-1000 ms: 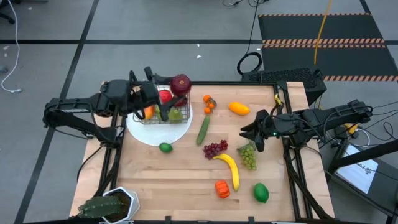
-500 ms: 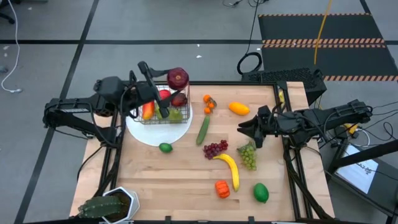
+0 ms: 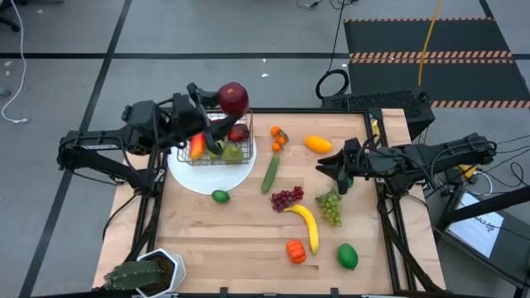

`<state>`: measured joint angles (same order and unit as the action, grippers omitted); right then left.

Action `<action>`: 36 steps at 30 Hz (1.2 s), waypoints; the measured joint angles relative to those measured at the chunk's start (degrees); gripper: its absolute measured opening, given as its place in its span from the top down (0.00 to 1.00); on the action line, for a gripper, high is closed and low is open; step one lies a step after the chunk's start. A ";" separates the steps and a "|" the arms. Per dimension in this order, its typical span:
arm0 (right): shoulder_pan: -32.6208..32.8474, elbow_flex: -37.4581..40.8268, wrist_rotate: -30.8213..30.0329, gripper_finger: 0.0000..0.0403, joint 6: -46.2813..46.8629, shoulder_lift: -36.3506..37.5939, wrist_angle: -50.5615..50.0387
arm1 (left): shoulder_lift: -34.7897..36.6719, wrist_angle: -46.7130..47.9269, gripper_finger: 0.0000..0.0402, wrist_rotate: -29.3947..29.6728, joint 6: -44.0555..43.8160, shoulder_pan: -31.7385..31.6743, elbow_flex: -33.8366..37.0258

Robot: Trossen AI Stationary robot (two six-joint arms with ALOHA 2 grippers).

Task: Build produce basket
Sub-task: Put the apple into the wired basket

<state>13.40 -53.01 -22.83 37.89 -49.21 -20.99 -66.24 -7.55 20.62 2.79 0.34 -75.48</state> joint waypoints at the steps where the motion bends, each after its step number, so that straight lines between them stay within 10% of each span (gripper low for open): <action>1: -0.28 0.00 0.00 0.69 -0.04 0.00 -0.02 | 0.00 0.00 0.27 0.02 -2.38 0.00 0.00; 24: -1.80 0.00 0.35 0.69 -9.03 0.02 -0.48 | -0.22 0.25 0.27 4.26 -54.75 -2.22 0.00; 36: -1.80 0.00 0.37 0.69 -9.05 0.02 -0.75 | -0.22 18.71 0.27 4.71 -31.96 -3.96 0.00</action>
<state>11.60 -53.01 -22.46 28.84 -49.19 -21.75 -66.46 11.15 25.34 -29.17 -3.62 -75.48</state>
